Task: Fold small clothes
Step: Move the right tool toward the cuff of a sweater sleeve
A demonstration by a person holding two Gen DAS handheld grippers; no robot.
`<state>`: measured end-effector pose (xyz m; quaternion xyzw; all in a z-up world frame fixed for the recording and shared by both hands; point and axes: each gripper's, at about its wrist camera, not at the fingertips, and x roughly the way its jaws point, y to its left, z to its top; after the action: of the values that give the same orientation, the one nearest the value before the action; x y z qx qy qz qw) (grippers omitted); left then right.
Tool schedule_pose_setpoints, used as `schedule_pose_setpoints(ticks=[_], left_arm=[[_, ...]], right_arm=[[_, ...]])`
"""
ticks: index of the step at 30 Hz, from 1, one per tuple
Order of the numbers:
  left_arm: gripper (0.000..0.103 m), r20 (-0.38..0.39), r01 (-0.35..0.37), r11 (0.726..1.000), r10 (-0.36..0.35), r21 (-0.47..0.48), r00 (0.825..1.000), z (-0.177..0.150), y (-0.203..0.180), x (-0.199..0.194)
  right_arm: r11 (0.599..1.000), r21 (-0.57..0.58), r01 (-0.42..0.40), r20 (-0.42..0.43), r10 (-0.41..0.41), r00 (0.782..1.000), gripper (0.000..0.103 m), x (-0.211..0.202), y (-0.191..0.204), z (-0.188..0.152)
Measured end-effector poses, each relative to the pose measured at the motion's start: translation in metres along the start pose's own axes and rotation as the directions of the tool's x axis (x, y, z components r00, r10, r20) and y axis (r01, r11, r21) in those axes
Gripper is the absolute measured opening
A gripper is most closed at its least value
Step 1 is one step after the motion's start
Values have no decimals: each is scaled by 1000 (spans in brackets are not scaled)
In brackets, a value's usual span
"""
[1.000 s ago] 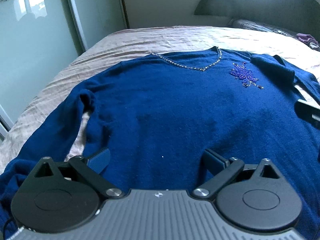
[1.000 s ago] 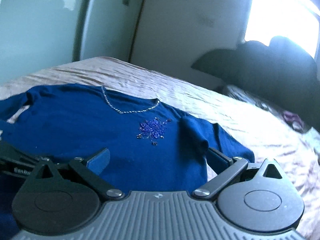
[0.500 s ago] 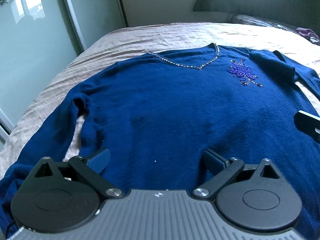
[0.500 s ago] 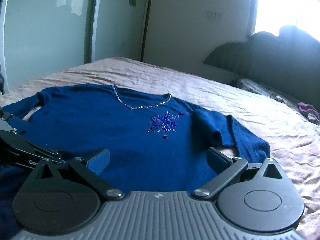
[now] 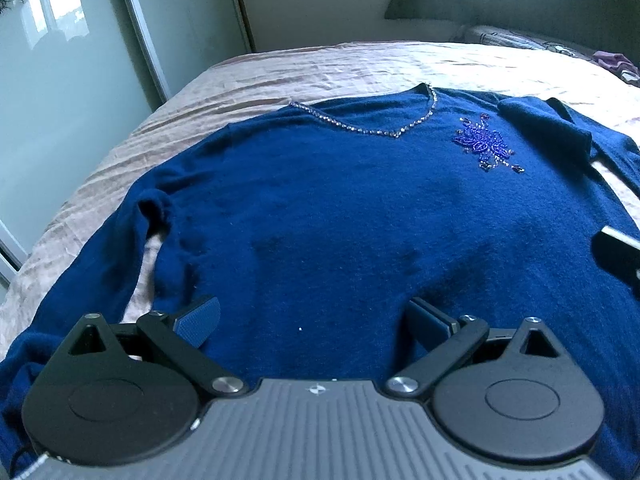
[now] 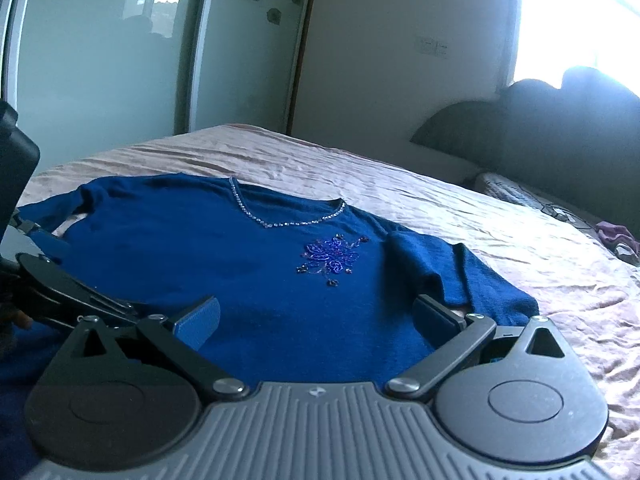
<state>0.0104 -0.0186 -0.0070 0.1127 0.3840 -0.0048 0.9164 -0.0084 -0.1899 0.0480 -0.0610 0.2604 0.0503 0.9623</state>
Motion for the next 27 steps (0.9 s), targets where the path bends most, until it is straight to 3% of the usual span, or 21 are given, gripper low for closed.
schedule_pose_setpoints(ticks=[6,12,18,27], left_arm=[[101,2,-4,1000,4,10,1000,1,-2,1],[101,-2,-1,1000,1,8,1000,2,-1,2],[102,-4,1,1000,-1,-3,1000,2,-1,3],[102,-1,-5,1000,5,8,1000,2,-3,4]], right_arm=[[998,59,-18,48,15,999,103,-7,-8,2],[1000,6,2,55,-2,998,103,-5,2,1],[997,-6,71,82,-71,994,103,-7,3,2],[998,-20,58,91,-56,994,103,-7,3,1]])
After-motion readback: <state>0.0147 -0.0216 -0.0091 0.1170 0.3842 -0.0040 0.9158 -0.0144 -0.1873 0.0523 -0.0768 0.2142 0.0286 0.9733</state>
